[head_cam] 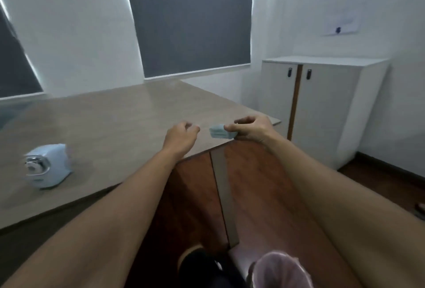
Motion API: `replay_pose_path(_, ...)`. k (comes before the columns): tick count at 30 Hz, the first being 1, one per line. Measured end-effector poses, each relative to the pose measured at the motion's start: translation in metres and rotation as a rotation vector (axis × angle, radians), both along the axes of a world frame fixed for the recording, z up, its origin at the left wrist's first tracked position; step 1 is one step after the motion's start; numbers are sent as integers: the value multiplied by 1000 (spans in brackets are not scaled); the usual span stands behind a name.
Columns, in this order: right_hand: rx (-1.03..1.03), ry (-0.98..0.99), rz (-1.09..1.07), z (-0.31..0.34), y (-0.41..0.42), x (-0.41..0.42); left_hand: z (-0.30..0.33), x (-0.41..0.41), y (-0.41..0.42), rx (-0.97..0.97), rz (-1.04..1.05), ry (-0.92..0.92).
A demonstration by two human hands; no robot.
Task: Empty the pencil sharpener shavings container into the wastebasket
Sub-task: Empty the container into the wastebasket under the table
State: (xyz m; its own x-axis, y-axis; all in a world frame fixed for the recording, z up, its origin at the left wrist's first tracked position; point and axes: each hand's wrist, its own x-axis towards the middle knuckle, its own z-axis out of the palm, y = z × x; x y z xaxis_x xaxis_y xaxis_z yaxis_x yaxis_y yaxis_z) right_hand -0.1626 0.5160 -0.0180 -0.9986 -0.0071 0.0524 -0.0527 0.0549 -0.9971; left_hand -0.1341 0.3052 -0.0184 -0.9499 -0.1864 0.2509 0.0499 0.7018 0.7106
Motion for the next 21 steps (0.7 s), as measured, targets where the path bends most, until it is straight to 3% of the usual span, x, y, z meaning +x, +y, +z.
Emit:
replay_pose_path(8, 115, -116, -135, -73, 119, 25, -87, -12, 112, 16, -179, -129)
replay_pose_path(21, 218, -470, -213, -320, 182, 57, -352, 6, 189, 44, -224, -727)
